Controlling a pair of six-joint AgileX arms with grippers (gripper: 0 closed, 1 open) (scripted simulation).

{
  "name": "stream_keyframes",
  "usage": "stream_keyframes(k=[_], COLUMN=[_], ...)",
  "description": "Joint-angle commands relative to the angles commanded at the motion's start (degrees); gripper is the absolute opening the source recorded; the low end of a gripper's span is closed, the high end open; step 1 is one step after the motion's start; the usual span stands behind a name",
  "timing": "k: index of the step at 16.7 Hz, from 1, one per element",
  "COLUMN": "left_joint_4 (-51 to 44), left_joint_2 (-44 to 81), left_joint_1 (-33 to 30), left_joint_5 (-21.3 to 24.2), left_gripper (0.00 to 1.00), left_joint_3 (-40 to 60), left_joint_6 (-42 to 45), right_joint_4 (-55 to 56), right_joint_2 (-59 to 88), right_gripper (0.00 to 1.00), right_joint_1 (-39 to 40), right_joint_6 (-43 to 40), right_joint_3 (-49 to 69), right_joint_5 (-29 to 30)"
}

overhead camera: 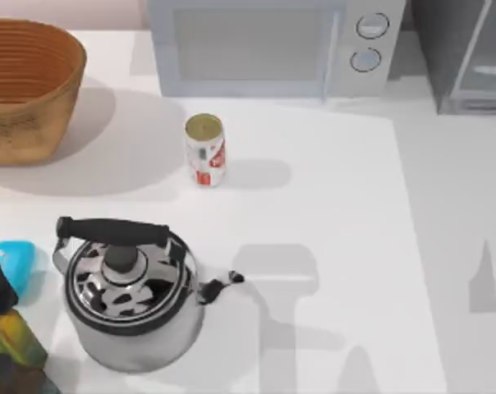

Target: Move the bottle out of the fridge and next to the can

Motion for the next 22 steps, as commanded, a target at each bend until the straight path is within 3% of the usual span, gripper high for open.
stream_keyframes(k=[4, 8, 13, 22], left_joint_4=[0.0, 0.0, 0.0, 0.0], left_joint_2=[0.0, 0.0, 0.0, 0.0], left_joint_1=[0.0, 0.0, 0.0, 0.0], left_joint_5=[0.0, 0.0, 0.0, 0.0], left_gripper=[1.0, 1.0, 1.0, 1.0], left_joint_3=[0.0, 0.0, 0.0, 0.0], left_joint_6=[0.0, 0.0, 0.0, 0.0], right_joint_4=[1.03, 6.41, 16.7, 37.71], right_joint_2=[1.72, 12.4, 37.59, 95.65], right_gripper=[1.0, 1.0, 1.0, 1.0], right_joint_1=[-0.01, 0.29, 1.54, 4.4], right_joint_6=[0.01, 0.05, 0.05, -0.28], right_joint_3=[1.46, 9.39, 25.21, 58.28], right_joint_5=[1.12, 7.33, 20.24, 48.28])
